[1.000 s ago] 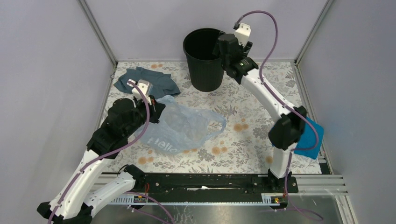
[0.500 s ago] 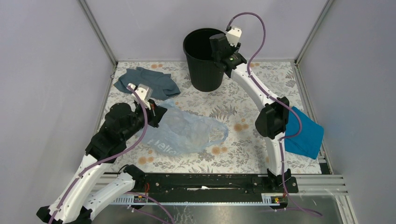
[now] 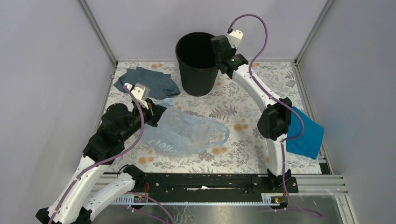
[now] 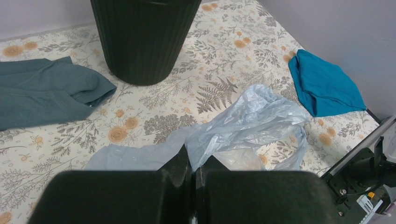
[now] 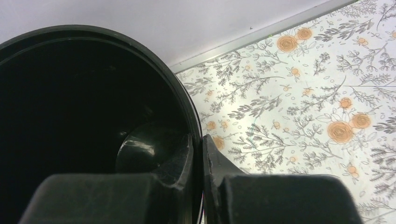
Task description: Put the trash bags into the trash bin
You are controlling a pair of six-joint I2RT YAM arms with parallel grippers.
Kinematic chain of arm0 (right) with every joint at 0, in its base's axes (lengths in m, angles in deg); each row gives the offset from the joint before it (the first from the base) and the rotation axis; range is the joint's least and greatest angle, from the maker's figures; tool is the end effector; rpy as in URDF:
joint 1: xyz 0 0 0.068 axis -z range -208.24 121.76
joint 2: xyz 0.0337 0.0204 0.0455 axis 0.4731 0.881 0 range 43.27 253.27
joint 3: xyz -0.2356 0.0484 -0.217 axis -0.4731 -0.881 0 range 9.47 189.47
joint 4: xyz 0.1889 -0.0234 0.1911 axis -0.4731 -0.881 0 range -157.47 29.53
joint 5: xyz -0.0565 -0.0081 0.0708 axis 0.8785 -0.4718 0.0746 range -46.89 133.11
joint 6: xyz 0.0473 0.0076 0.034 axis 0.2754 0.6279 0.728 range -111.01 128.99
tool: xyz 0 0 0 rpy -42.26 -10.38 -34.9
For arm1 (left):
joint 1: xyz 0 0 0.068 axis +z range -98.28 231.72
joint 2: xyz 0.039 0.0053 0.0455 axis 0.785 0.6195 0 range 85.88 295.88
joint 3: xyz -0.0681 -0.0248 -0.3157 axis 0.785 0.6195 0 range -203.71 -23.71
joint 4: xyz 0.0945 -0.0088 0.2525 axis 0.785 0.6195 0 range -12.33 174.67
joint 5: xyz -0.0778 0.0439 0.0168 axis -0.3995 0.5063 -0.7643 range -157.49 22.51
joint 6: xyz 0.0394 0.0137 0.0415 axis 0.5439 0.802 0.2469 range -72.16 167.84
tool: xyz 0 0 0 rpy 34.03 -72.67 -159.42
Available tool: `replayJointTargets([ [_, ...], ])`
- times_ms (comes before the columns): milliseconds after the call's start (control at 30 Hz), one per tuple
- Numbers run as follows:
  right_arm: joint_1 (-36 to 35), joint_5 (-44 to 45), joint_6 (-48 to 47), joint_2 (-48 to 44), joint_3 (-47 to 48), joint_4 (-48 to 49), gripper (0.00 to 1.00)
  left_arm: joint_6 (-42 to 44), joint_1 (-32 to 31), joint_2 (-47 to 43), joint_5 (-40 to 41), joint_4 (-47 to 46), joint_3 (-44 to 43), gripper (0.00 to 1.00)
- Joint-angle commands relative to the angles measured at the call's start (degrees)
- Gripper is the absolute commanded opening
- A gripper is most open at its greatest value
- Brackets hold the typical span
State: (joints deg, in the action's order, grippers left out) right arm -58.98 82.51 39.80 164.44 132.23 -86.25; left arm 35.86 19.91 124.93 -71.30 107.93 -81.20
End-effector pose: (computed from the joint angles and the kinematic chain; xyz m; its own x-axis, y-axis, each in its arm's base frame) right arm 0.4723 0.2495 0.4077 -0.2499 0.3119 -0.9167 0.2684 0.9319 0.2439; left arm 0.0920 -0.0605 0.4262 -0.2909 -0.0634 -0.9547 0.5324 0.8183 -0.2166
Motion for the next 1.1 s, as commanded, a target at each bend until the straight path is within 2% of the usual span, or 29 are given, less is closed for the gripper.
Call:
replayJointTargets([
  [0,-0.1,-1.3,-0.9,-7.5,-3.6,-3.1,0.00,0.7,0.1,-0.9,1.5,-2.9,-4.0,0.00],
  [200,-0.1,-5.5,-6.7,-15.8,-10.5,-5.5,0.00,1.4,0.1,-0.4,-1.1,-2.8,-7.7,0.00],
  [400,-0.2,-18.7,-10.1,-26.4,-24.0,-3.9,0.00,1.0,0.1,-0.3,-17.1,-5.5,-12.5,0.00],
  [533,-1.6,-23.7,-11.0,-31.0,-32.5,-2.8,0.00,0.4,0.1,0.5,-23.9,-6.6,-16.2,0.00],
  [700,-5.4,-26.2,-11.5,-34.6,-38.2,-1.6,0.00,-0.6,0.1,1.4,-26.1,-5.8,-22.8,0.00],
  [833,-6.8,-28.3,-12.0,-36.5,-41.5,-0.5,0.00,-3.6,0.1,0.9,-24.7,-9.8,-26.0,0.00],
  [1067,-7.0,-30.3,-12.2,-36.9,-38.8,-3.2,0.43,-7.3,0.1,2.0,-14.5,-17.3,-28.7,0.00],
])
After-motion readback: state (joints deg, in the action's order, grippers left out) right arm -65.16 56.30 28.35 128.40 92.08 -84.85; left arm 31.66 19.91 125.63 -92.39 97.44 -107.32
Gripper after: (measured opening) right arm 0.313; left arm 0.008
